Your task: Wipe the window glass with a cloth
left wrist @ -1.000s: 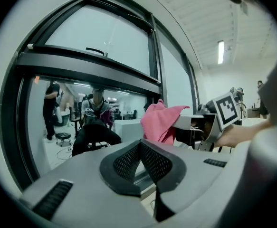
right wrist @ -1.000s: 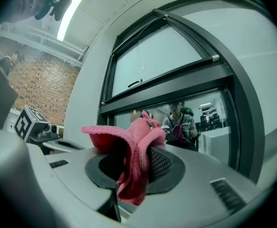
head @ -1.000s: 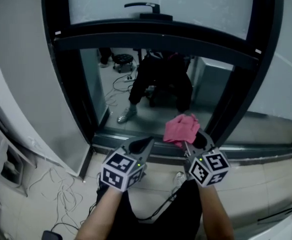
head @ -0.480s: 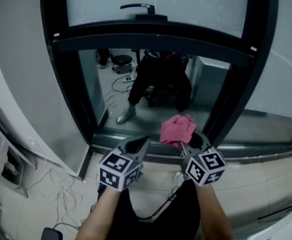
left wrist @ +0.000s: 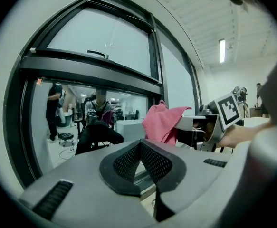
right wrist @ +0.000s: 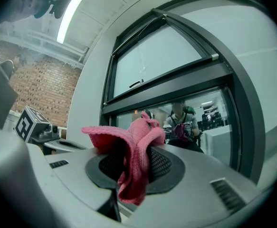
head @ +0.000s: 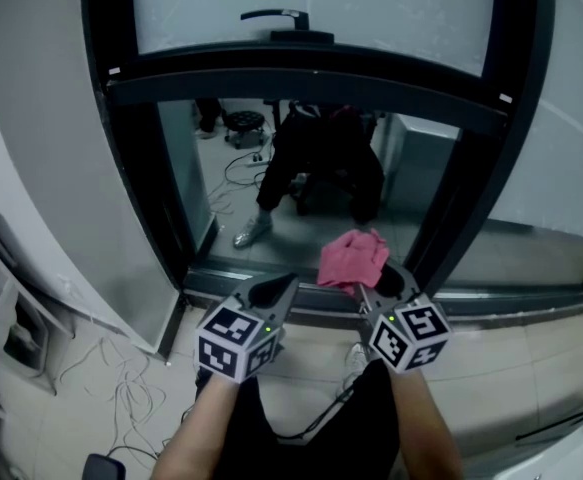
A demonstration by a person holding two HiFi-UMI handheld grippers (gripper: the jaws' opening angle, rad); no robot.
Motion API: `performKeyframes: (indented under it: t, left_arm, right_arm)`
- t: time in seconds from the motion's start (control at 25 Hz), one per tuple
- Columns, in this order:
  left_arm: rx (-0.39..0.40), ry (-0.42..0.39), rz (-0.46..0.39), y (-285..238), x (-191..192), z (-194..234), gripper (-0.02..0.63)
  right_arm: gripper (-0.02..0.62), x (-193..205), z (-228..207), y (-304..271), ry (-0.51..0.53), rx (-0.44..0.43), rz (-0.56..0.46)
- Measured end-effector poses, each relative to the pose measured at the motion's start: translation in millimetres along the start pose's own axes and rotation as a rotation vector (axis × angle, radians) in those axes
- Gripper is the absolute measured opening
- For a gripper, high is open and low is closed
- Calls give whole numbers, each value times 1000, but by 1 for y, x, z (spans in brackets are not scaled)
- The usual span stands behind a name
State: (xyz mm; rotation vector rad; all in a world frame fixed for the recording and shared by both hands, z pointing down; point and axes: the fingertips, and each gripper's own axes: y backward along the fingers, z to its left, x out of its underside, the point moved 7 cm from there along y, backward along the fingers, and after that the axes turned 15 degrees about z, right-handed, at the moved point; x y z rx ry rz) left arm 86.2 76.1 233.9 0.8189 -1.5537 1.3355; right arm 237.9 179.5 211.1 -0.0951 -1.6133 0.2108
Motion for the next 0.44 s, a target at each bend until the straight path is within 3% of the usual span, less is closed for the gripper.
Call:
performKeyframes:
  t: [0.44]
  left_arm:
    - [9, 2, 2, -2, 1, -6, 5]
  right_arm:
    - [91, -1, -1, 1, 11, -5, -6]
